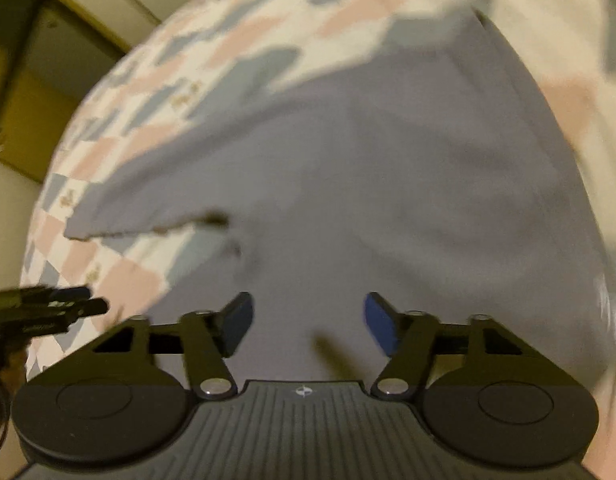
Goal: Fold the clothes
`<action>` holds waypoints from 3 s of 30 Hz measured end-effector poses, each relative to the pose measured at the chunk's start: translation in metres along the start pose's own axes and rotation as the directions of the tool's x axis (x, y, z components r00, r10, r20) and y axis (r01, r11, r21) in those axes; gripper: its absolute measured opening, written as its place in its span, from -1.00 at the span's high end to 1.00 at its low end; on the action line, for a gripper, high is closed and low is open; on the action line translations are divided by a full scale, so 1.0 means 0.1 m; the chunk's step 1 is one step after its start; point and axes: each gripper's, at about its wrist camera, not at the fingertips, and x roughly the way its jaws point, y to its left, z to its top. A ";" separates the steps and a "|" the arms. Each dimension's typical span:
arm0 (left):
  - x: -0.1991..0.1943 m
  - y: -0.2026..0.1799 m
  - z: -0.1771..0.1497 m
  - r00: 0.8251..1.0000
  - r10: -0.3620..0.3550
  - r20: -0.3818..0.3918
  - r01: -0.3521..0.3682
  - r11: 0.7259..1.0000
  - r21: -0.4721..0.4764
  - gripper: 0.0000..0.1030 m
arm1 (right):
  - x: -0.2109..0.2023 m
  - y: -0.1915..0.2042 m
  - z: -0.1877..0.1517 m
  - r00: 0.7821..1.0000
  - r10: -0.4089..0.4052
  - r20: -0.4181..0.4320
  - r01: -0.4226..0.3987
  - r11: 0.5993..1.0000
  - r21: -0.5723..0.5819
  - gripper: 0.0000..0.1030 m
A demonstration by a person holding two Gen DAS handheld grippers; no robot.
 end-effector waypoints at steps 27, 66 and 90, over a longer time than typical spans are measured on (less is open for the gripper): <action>1.62 0.82 1.48 0.996 -0.068 -0.056 0.085 0.902 0.423 0.88 | 1.32 -0.47 1.84 0.977 -0.106 -0.186 -0.036 0.773 -0.633 0.94; 0.02 -1.30 -1.59 0.959 0.227 0.172 -0.278 0.624 0.730 0.55 | -0.82 -1.49 -1.33 0.960 -0.051 0.274 -0.137 0.770 0.623 0.12; -0.43 -1.27 -2.10 0.925 0.298 0.237 -0.335 0.339 0.879 0.99 | -1.18 -1.54 -1.42 0.947 -0.121 0.299 -0.083 0.805 0.588 0.93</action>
